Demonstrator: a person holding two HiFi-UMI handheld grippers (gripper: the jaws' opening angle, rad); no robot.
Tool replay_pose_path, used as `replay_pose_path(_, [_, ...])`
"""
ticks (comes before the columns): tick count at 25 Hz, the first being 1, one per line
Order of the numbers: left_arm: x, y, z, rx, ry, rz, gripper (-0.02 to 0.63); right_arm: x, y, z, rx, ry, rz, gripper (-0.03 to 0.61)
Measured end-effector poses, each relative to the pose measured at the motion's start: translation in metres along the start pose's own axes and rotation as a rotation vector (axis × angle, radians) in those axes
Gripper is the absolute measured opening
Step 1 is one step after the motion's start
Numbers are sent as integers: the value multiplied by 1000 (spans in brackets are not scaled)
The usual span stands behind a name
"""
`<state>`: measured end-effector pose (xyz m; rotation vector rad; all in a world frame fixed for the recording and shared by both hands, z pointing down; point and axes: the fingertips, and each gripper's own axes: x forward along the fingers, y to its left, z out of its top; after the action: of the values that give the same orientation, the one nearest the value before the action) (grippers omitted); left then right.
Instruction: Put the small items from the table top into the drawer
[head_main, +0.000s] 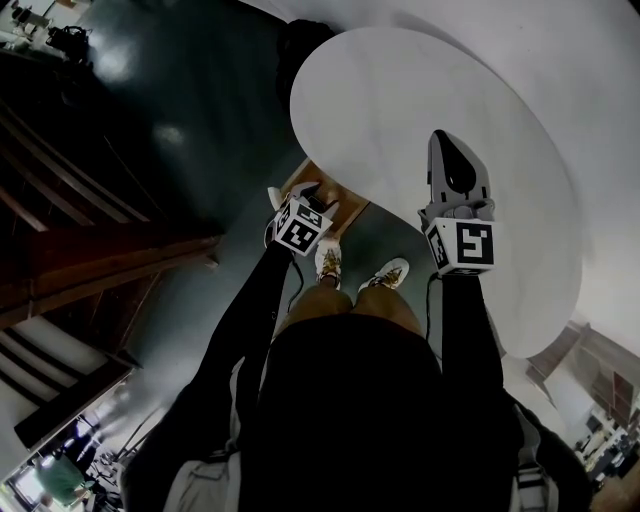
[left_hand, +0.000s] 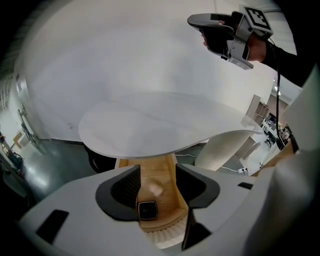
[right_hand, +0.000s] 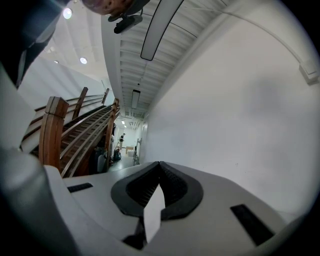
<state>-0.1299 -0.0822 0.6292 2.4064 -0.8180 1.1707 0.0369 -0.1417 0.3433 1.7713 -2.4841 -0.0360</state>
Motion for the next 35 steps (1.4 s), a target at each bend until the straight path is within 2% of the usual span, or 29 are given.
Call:
replay_pose_path(9, [-4,1,4,-4,-8,-3,233,0,2,3,-6,-4,7,26])
replay_pose_path(14, [-17,8,28,6,-75,26,232,0,4,11,-21,-18,18,26])
replay_pose_path(19, [-47,16,86,29,-220,71,233,-2,-1,22,-32,-51,6,26])
replay_pose_path(29, [-164,6,241,140,-647,137,233,-17,-16,70,-76,-145,-34,26])
replay_pose_path(32, [-192,-7,273,180,-737,146,232,-25,-23,76,-85,-162,-50,26])
replay_pose_path(35, [-207,-21,293,214,-791,155,232,-34,-30,79,-83,-167,-68,26])
